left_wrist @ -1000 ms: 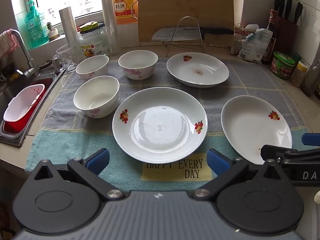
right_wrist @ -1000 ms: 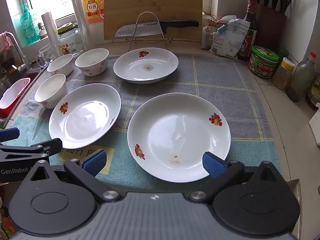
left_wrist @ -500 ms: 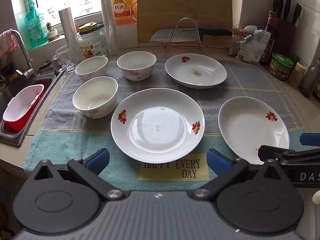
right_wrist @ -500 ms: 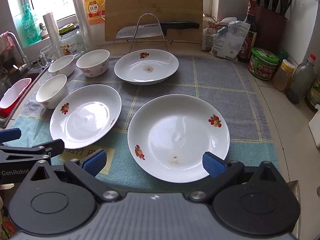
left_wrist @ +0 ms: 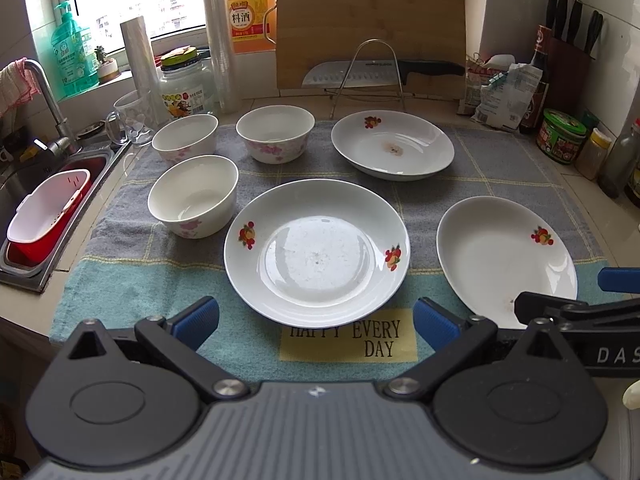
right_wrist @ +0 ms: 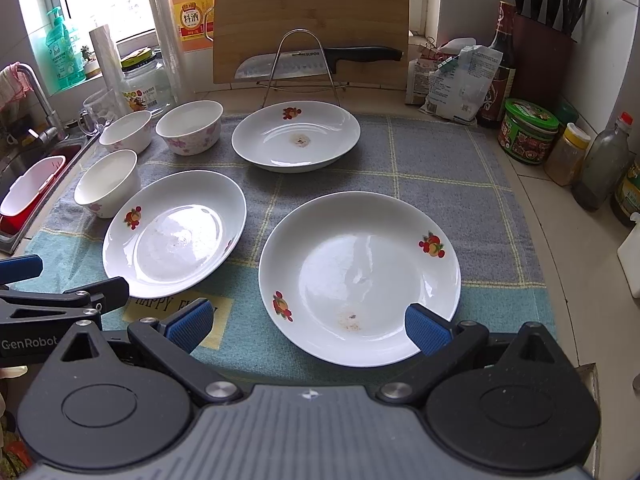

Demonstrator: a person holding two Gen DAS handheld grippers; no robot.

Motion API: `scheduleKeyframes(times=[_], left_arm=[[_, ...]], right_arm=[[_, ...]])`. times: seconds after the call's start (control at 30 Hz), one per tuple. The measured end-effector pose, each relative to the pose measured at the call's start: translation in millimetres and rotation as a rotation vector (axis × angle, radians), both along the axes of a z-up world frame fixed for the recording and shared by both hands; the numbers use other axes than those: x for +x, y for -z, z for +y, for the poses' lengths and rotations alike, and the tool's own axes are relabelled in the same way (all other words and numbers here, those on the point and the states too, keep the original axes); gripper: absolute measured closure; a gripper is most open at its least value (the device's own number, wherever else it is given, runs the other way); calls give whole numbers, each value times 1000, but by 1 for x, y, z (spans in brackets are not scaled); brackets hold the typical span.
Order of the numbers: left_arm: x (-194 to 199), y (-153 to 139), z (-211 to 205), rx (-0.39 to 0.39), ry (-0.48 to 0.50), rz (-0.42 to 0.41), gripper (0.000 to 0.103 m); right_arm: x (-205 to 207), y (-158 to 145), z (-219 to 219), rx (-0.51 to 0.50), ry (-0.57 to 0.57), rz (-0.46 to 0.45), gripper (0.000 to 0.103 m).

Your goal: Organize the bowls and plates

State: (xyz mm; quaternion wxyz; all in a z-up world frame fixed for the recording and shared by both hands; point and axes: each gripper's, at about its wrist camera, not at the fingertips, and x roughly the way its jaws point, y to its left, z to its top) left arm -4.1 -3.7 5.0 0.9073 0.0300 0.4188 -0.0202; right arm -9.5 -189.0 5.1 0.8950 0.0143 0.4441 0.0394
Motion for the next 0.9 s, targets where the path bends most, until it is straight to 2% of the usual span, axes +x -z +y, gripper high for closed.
scheduleKeyframes(times=[0.9], left_arm=[[-1, -2, 0, 2, -7, -4, 1]], right_arm=[[1, -1, -1, 1, -1, -10, 0]])
